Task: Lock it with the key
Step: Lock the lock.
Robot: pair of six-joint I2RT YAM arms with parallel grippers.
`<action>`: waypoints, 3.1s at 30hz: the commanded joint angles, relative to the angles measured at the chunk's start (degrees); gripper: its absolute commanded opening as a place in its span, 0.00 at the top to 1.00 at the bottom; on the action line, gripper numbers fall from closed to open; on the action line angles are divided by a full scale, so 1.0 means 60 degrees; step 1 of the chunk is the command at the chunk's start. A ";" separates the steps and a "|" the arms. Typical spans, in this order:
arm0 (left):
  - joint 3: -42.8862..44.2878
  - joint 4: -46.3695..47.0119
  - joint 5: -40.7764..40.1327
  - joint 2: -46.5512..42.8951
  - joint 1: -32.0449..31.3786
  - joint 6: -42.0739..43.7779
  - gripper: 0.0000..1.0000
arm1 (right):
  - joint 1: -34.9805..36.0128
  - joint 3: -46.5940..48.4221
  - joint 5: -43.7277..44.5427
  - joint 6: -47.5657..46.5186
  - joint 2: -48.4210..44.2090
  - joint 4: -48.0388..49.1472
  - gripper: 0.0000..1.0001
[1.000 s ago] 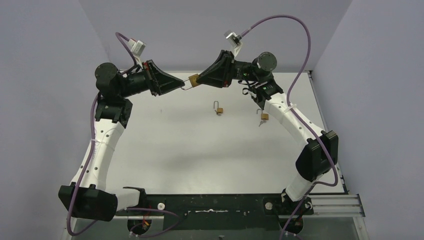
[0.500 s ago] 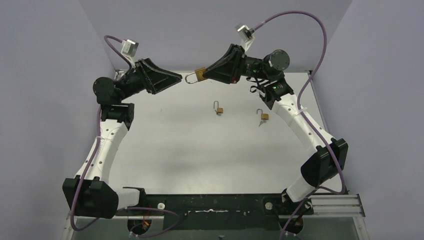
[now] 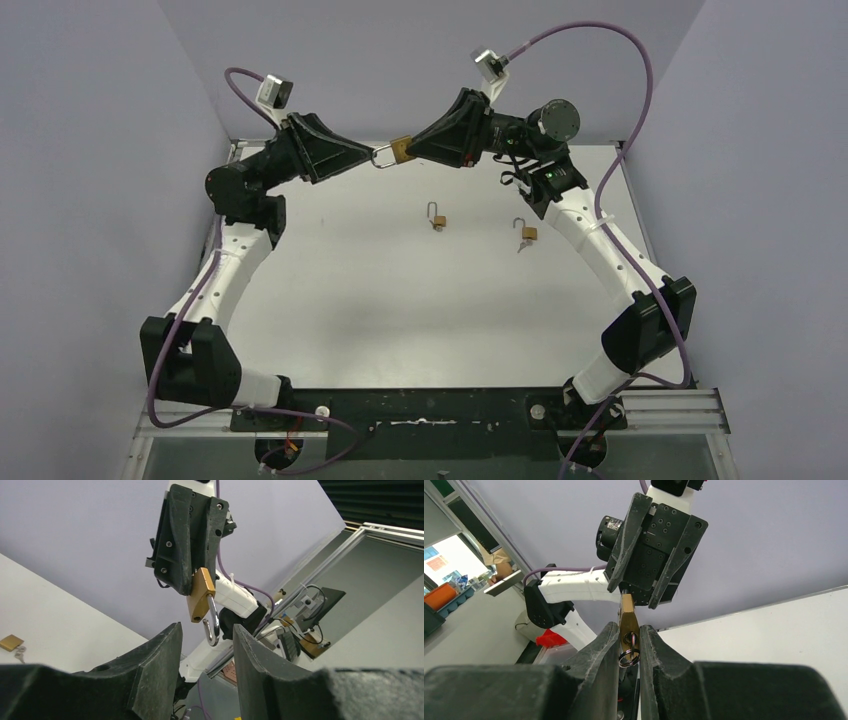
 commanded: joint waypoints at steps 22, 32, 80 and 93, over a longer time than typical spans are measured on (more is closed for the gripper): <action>0.0904 0.2680 0.0587 0.0509 -0.0776 -0.1814 0.61 | -0.0162 0.0473 -0.0246 0.0343 -0.0355 0.0716 1.00; 0.0849 0.2680 0.0550 0.0502 -0.0773 -0.1772 1.00 | -0.0142 0.0462 -0.0340 0.0421 -0.0422 0.0714 1.00; 0.0343 0.1978 0.1412 0.0121 -0.0570 0.0159 1.00 | 0.0205 0.1520 -0.0762 0.2269 -0.0092 -0.1470 1.00; 0.0329 0.1818 0.1393 0.0131 -0.0727 0.0392 1.00 | 0.0230 0.1457 -0.0603 0.1901 -0.0185 -0.1800 1.00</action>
